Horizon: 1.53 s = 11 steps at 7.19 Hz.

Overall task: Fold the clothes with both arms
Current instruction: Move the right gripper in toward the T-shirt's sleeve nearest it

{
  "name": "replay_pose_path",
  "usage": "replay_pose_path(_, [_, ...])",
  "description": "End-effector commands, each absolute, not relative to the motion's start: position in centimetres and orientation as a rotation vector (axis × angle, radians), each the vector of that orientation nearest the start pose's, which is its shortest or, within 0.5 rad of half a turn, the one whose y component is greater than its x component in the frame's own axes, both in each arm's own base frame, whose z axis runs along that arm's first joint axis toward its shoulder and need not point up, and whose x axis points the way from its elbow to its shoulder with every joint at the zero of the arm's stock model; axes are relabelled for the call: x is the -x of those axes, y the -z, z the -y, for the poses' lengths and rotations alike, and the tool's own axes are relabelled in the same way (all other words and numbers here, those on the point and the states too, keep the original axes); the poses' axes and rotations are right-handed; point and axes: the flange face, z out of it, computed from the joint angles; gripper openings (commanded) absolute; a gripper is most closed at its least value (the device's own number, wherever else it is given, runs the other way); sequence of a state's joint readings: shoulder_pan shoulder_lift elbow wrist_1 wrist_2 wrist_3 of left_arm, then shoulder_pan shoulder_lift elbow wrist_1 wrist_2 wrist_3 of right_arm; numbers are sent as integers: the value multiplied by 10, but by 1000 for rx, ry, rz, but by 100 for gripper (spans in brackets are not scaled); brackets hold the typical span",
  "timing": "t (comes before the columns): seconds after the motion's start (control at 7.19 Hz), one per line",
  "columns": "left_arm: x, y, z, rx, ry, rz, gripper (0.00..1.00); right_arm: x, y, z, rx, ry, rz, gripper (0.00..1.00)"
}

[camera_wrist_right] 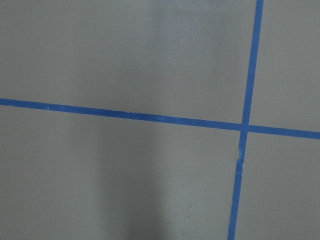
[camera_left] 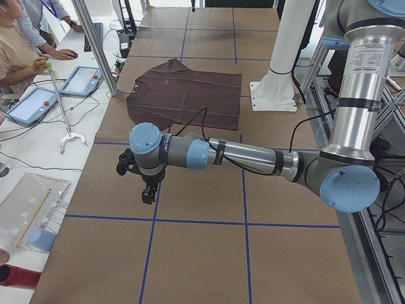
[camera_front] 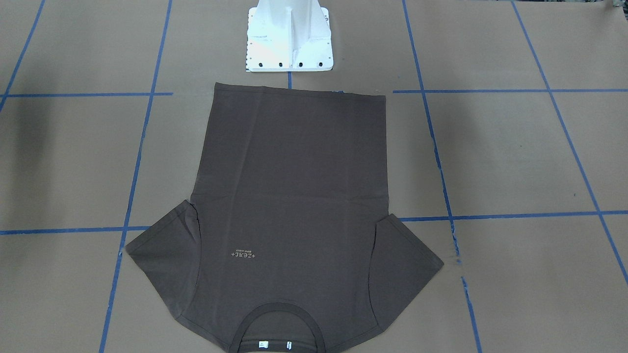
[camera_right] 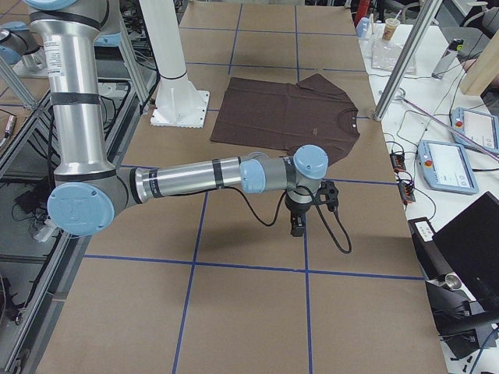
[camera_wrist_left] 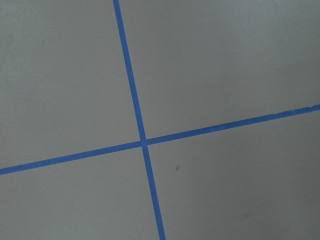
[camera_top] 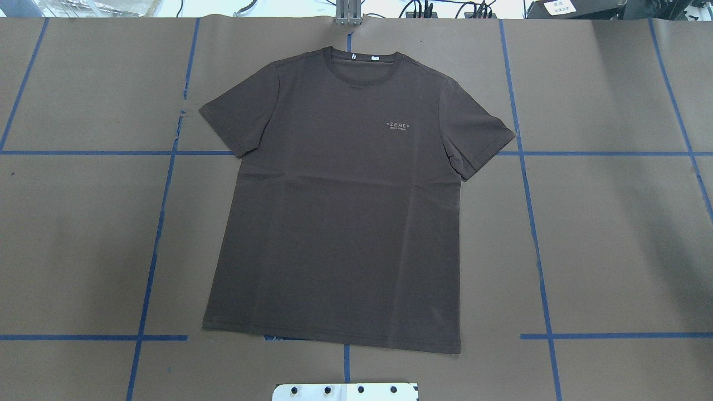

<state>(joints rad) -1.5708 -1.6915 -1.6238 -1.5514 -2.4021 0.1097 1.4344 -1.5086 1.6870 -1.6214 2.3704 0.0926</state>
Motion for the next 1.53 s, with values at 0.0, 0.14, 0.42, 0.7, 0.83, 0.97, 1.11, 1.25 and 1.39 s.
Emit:
replay_pose_path(0.0, [60,-559,557,-206,-172,-819,100,9,-580,520,-15,84,807,100])
replay_pose_path(0.14, [60,-553,557,-218,-178,-815,100,8,-579,519,-16,82,809,100])
replay_pose_path(0.42, [51,-550,558,-217,-193,-819,100,9,-575,515,-34,78,818,100])
replay_pose_path(0.7, [48,-543,554,-243,-219,-825,100,24,-563,518,-83,106,863,100])
replay_pose_path(0.83, [46,-540,553,-251,-226,-828,100,44,-554,521,-91,109,900,100])
replay_pose_path(0.97, [43,-542,553,-245,-229,-830,100,77,-541,528,-101,115,913,100])
replay_pose_path(1.11, [43,-538,553,-251,-229,-830,100,99,-533,550,-82,44,907,100])
replay_pose_path(1.25, [39,-535,559,-306,-258,-826,100,129,-517,568,-65,8,926,100])
replay_pose_path(1.39, [26,-552,558,-338,-299,-831,100,161,-504,583,-47,-26,929,100])
